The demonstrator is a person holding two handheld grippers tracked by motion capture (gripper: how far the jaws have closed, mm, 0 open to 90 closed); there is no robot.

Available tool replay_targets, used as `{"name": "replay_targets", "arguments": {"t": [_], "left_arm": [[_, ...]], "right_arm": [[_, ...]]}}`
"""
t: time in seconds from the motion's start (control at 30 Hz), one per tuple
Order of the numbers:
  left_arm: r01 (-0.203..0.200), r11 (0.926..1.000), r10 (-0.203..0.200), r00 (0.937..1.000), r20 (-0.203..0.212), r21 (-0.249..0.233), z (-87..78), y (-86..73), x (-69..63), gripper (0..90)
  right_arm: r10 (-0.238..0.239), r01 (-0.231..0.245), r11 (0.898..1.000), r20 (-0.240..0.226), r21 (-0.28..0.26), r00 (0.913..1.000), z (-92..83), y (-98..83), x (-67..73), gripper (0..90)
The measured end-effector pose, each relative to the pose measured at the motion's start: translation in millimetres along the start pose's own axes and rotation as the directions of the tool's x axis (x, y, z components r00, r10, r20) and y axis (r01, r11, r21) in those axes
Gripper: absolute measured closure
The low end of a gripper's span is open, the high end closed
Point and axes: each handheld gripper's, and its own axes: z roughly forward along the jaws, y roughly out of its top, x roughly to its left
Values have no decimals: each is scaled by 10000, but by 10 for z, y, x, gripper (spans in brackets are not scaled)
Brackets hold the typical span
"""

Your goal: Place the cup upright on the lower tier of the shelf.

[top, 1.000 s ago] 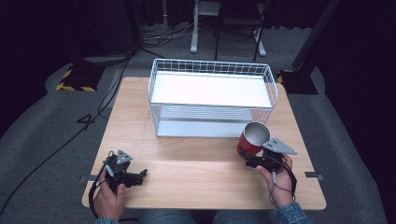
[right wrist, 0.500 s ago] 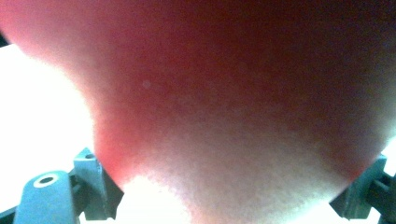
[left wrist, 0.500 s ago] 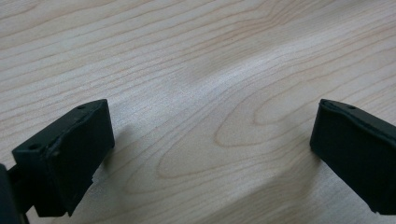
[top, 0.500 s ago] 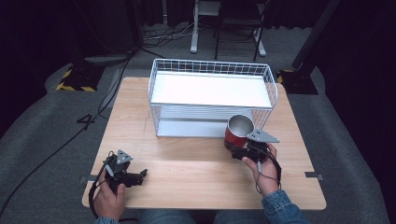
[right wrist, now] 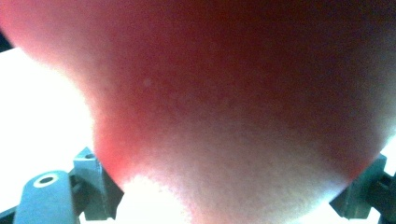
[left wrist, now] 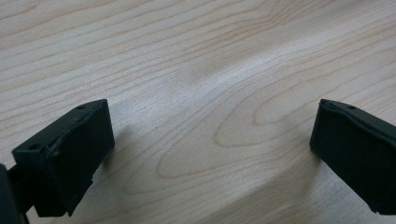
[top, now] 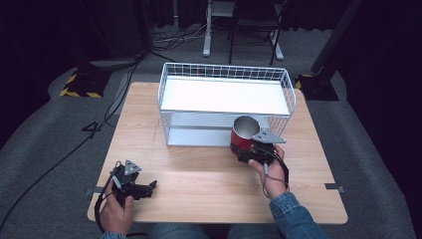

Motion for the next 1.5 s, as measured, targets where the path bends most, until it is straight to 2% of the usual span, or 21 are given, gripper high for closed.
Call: {"name": "replay_targets", "arguments": {"t": [0.27, 0.53, 0.93, 1.13, 1.27, 1.5], "left_arm": [[4, 10000, -4, 10000, 2, 4, 0, 0, 0, 0], [21, 10000, -21, 10000, 4, -10, 1, 1, -1, 0], [22, 10000, -22, 10000, 3, -9, 1, 1, -1, 0], [23, 10000, -23, 10000, 6, -15, 2, 1, -1, 0], [4, 10000, -4, 10000, -4, 10, 0, 1, 0, 0], [3, 10000, -3, 10000, -12, 12, 0, 1, 0, 0]], "right_arm": [[-201, 201, 9998, 8, 36, 9998, 197, 83, 40, 163], [10, -10, 10000, 23, -89, 10000, 378, 162, 54, 163], [-63, 65, 9999, 181, -98, 9998, 631, 209, 59, 162], [226, -222, 9996, 234, -164, 9995, 750, 185, 51, 162], [114, -107, 9998, 385, -183, 9992, 822, 202, 40, 162], [197, -192, 9997, 351, -147, 9992, 950, 235, 86, 161]]}}
